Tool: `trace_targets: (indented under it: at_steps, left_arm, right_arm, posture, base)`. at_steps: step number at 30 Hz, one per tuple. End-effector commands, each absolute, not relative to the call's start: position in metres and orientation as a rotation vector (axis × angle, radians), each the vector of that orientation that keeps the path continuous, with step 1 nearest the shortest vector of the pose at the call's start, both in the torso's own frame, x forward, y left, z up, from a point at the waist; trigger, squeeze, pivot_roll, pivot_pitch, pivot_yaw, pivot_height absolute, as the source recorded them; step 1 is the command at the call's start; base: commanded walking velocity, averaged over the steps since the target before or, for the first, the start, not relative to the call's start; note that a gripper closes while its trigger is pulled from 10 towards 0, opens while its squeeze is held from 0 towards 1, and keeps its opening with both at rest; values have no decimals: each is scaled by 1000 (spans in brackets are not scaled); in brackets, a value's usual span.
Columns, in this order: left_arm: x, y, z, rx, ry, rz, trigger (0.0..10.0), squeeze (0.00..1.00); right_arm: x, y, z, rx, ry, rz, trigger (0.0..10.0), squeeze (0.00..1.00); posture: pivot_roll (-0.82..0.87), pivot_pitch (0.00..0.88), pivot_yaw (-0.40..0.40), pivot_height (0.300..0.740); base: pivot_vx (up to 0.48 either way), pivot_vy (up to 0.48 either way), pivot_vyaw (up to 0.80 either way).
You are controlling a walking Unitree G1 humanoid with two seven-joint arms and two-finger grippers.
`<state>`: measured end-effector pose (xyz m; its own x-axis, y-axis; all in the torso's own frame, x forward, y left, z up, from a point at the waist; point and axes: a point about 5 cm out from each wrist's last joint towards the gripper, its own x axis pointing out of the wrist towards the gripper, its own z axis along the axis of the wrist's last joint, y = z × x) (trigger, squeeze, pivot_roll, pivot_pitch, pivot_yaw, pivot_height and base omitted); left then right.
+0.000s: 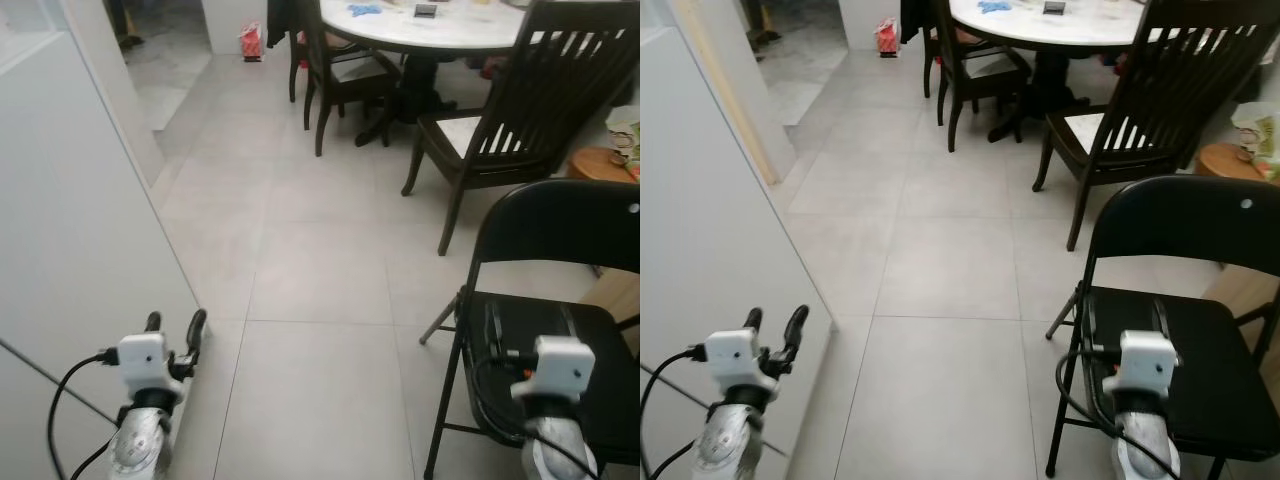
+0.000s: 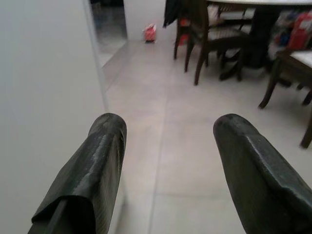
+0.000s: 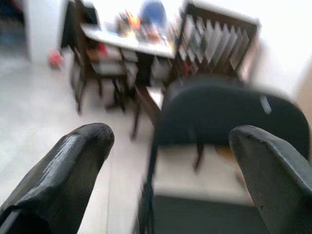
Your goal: Restocking fridge
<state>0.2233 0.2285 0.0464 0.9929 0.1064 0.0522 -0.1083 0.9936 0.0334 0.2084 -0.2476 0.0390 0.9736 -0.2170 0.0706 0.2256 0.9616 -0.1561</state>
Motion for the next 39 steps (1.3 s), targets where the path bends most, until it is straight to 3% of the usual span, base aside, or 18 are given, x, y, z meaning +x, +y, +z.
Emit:
trace_targets:
  at_steps: [1,4,5,7,8,13,18,21,26,31,36,39]
  left_arm:
    - [220,235,49,47,-31,120,10000,0]
    - [214,238,8,45,227,82,10000,0]
    - [214,238,8,45,227,82,10000,0]
    - [209,240,-27,85,455,83,10000,0]
    - [202,238,-46,-5,589,114,10000,0]
    - [185,238,-64,-18,760,173,10000,0]
    - [165,233,-80,62,913,121,10000,0]
    - [160,236,-84,84,965,129,10000,0]
    - [151,237,-88,10,1003,190,10000,0]
    - [131,245,-94,-2,1066,231,10000,0]
    - [118,259,-94,6,1101,238,10000,0]
    - [110,261,-95,-5,1114,245,10000,0]
  right_arm:
    - [205,-248,40,-147,-30,-244,10000,0]
    - [197,-257,-6,-9,197,-335,10000,0]
    - [197,-257,-6,-9,197,-335,10000,0]
    - [189,-260,-34,43,400,-371,10000,0]
    - [175,-257,-57,146,571,-405,10000,0]
    - [145,-240,-83,101,835,-303,10000,0]
    - [132,-226,-94,143,923,-280,10000,0]
    - [133,-208,-98,103,967,-136,10000,0]
    - [138,-207,-97,117,954,-120,10000,0]
    - [141,-211,-96,182,958,-220,10000,0]
    - [150,-197,-95,187,949,-106,10000,0]
    - [148,-201,-95,176,965,-129,10000,0]
  posture:
    - [-196,0,42,740]
    - [-192,0,46,740]
    - [-192,0,46,740]
    - [-207,0,57,740]
    - [-214,0,62,740]
    - [-187,0,65,740]
    - [-168,0,58,740]
    - [-173,0,68,740]
    - [-157,0,59,740]
    - [-140,0,52,740]
    - [-143,0,54,740]
    - [-152,0,48,740]
  base:
    - [0,0,0]
    - [0,0,0]
    - [0,0,0]
    - [0,0,0]
    - [0,0,0]
    - [0,0,0]
    - [0,0,0]
    - [0,0,0]
    - [0,0,0]
    - [0,0,0]
    - [0,0,85]
    - [0,0,800]
